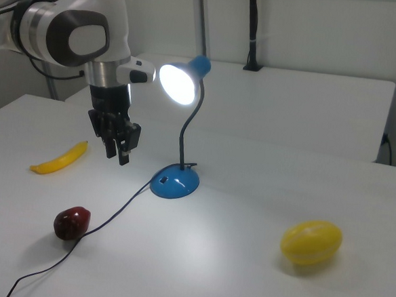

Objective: Turn off lamp
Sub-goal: 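Move the gripper toward the blue lamp's round base, then position the gripper above the switch on the lamp base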

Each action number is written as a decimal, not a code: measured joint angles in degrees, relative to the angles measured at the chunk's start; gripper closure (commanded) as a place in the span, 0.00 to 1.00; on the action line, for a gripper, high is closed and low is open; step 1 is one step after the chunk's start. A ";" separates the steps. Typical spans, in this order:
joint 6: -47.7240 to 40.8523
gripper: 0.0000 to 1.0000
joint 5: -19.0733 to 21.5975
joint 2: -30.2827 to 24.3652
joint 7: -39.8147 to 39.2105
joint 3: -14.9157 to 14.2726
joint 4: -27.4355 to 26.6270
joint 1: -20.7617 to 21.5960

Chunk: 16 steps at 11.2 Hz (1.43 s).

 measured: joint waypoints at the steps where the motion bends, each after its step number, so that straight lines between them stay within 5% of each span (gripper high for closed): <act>1: 0.37 1.00 0.17 0.06 0.00 0.00 0.00 0.00; 16: 27.53 1.00 1.77 12.65 -0.18 0.77 -0.16 1.28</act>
